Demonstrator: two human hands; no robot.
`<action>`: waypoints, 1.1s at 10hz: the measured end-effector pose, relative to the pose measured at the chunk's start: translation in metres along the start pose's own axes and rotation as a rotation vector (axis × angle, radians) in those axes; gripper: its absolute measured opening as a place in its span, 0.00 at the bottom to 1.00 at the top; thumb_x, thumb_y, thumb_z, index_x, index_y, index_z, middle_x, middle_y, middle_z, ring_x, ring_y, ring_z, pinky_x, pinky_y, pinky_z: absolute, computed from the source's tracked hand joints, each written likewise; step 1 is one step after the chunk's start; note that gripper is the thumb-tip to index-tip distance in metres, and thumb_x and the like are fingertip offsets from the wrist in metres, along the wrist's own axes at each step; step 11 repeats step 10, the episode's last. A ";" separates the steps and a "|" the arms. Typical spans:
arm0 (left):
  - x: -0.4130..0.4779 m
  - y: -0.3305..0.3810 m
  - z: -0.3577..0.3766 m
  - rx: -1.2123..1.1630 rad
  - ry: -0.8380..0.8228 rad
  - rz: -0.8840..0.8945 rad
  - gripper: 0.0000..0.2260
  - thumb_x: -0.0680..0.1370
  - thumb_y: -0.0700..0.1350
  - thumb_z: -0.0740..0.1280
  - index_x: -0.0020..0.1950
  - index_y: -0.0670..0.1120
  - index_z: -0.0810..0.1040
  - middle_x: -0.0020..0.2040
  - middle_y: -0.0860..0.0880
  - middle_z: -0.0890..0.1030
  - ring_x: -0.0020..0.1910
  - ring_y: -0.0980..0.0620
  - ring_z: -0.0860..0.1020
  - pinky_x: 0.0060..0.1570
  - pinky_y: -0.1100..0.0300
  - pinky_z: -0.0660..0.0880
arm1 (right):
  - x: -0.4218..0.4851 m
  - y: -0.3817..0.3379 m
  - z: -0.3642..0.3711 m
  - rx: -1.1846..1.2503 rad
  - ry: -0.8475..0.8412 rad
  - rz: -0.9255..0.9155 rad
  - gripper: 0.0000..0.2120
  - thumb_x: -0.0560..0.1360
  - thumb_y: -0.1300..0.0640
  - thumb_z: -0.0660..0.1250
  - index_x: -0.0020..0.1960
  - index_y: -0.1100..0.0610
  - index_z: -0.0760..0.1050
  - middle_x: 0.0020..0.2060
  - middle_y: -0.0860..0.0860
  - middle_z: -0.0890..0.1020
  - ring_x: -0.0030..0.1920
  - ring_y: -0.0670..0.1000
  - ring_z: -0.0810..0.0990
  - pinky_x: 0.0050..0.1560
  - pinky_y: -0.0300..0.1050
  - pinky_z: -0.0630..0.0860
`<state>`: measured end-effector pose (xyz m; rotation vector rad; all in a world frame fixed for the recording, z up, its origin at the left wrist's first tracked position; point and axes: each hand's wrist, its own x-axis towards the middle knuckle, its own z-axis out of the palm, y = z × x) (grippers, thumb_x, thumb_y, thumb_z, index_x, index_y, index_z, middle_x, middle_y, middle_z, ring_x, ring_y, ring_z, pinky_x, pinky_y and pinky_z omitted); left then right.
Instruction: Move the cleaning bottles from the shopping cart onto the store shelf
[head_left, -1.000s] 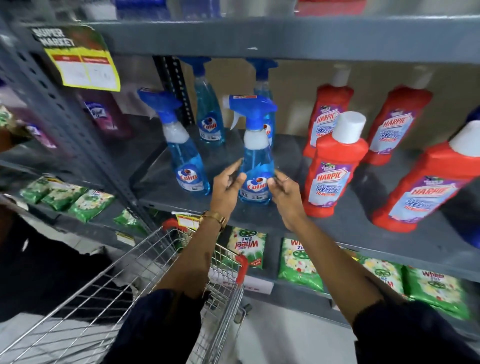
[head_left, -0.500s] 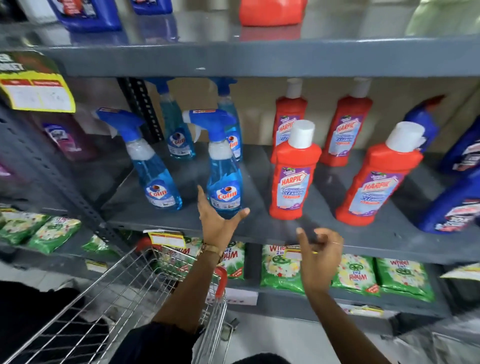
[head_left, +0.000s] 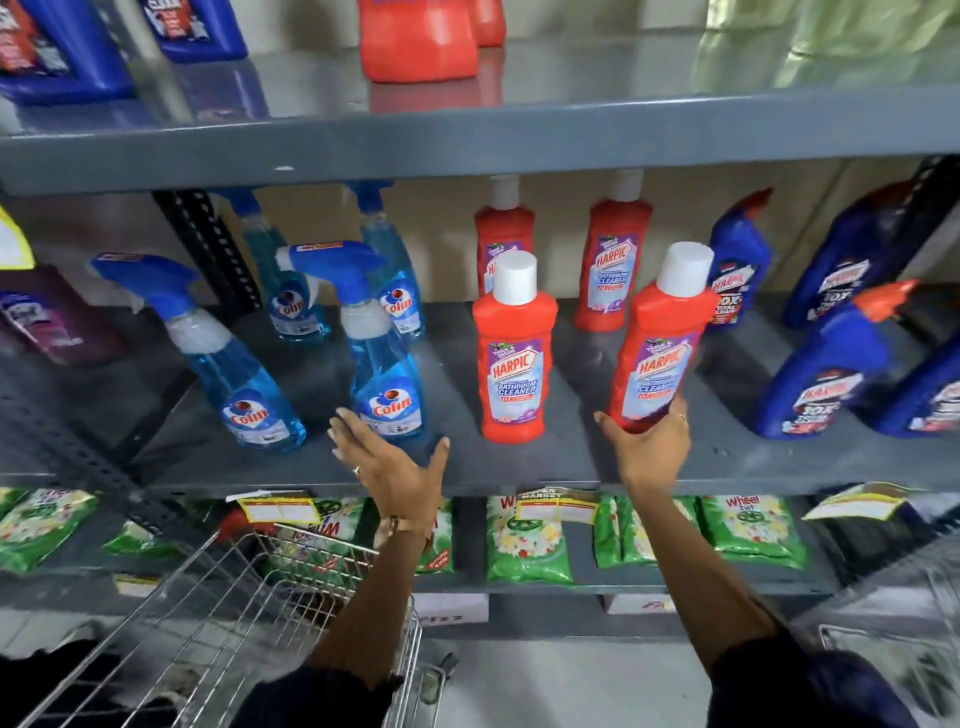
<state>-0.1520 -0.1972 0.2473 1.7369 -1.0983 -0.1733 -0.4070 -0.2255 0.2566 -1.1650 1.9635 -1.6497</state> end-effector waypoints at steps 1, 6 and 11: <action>-0.057 0.013 0.006 -0.002 -0.058 0.212 0.47 0.68 0.58 0.71 0.76 0.38 0.52 0.77 0.34 0.55 0.77 0.37 0.52 0.77 0.46 0.43 | 0.001 0.002 -0.005 0.017 -0.070 -0.038 0.40 0.54 0.49 0.83 0.59 0.59 0.70 0.52 0.57 0.80 0.52 0.55 0.78 0.49 0.31 0.67; -0.168 0.086 0.094 0.491 -0.566 0.931 0.31 0.74 0.60 0.63 0.70 0.42 0.70 0.68 0.41 0.76 0.68 0.41 0.73 0.67 0.39 0.67 | 0.101 0.055 -0.122 0.008 0.130 -0.009 0.52 0.51 0.55 0.84 0.69 0.62 0.62 0.63 0.62 0.75 0.60 0.55 0.74 0.58 0.25 0.62; -0.170 0.092 0.095 0.585 -0.568 0.894 0.31 0.73 0.58 0.64 0.70 0.42 0.70 0.66 0.42 0.77 0.66 0.41 0.75 0.67 0.44 0.69 | 0.092 0.056 -0.133 -0.029 -0.033 0.006 0.63 0.51 0.47 0.84 0.74 0.62 0.51 0.72 0.61 0.65 0.71 0.58 0.65 0.70 0.43 0.59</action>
